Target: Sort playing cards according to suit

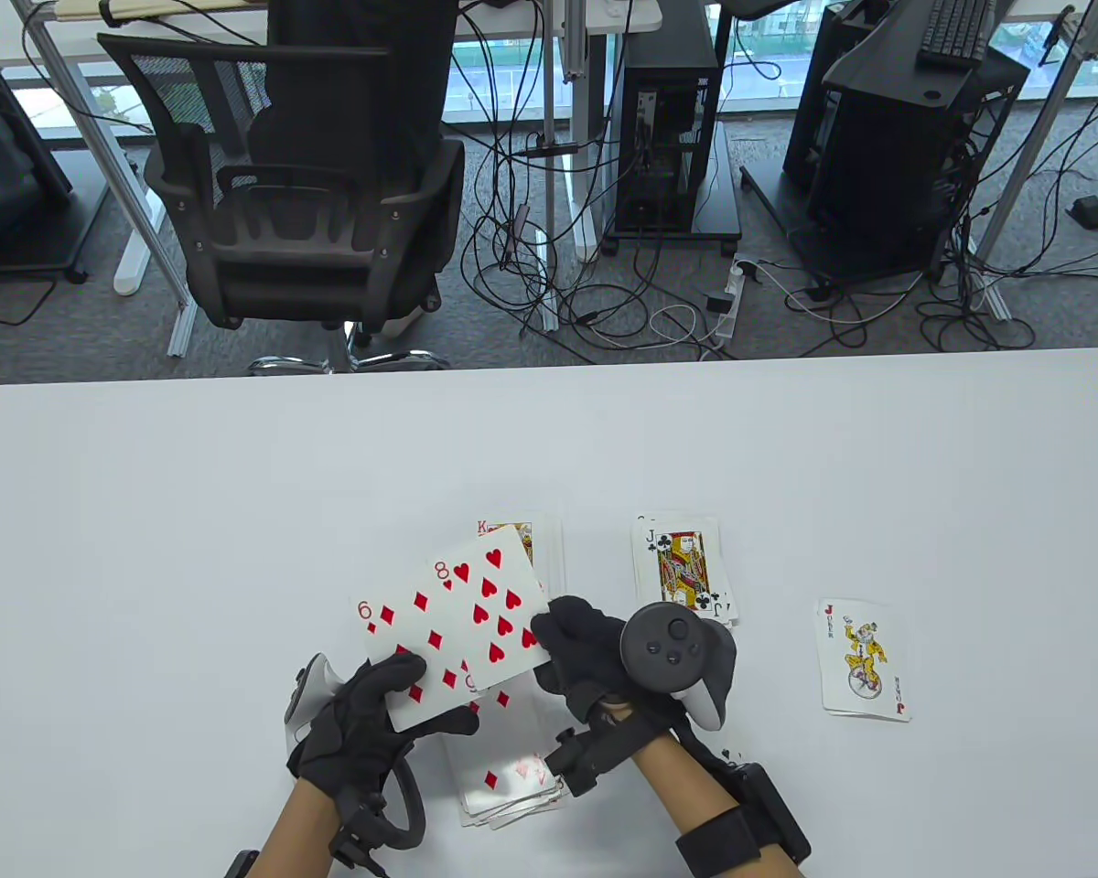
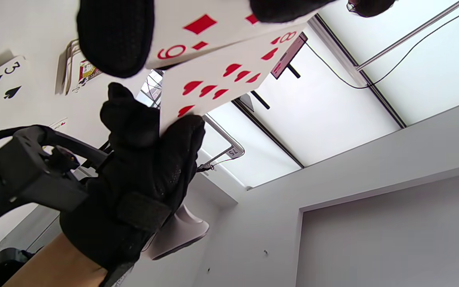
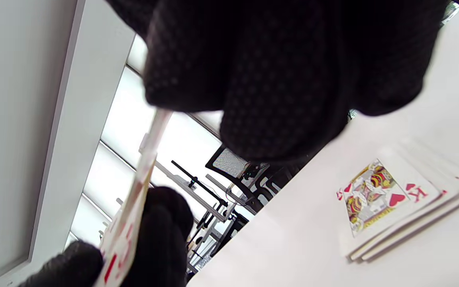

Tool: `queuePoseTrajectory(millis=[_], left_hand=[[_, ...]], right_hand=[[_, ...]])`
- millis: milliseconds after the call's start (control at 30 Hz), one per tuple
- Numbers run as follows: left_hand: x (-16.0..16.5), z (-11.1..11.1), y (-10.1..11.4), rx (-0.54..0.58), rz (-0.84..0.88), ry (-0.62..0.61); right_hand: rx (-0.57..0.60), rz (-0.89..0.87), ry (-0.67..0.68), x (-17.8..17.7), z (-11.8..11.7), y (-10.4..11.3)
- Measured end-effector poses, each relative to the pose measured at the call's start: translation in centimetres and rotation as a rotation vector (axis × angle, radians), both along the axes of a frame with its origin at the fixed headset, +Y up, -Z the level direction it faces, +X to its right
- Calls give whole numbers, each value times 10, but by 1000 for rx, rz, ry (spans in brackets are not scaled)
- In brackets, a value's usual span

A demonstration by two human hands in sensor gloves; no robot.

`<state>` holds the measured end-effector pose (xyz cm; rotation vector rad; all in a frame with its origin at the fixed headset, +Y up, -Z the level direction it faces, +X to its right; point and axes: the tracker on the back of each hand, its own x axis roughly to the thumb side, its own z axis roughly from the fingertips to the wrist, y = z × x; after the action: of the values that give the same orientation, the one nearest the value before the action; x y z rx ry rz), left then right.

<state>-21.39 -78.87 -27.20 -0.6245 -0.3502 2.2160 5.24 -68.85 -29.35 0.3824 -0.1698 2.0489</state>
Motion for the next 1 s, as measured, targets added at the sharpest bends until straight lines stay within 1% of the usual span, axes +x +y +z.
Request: queuePoseTrajectory(millis=[67,133,267,433,567,667,800,833,867,933,1000], left_hand=[[-5,-1,1,2,11,21],[-9,-2,2,5,12,40],[-13,-3,3,8,15,57],[-12,-3,2,0,24,52],[-13,-3,4,6,22,60],[-13,-3,4,10,21,61],[-13,-3,5,6,27,65],[-13,-3,5,6,30,69],[-13,-4,5,4,29,70],[-14,-4,5,3,23,73],[-14,-3,4,0,13,76]], right_hand=[[21,10,-28,6,-3,5],[17,12,-61,12,-9,8],[-64,31,-120,15,-26,6],[-171,190,-180,1,-58,-10],[-283,258,-224,-21,-84,-35],[-334,335,-257,-34,-96,-51],[-410,566,-291,-49,-106,-66],[-412,644,-294,-52,-108,-68],[-409,684,-295,-54,-109,-69],[-397,856,-295,-58,-111,-74],[-424,953,-289,-61,-112,-79]])
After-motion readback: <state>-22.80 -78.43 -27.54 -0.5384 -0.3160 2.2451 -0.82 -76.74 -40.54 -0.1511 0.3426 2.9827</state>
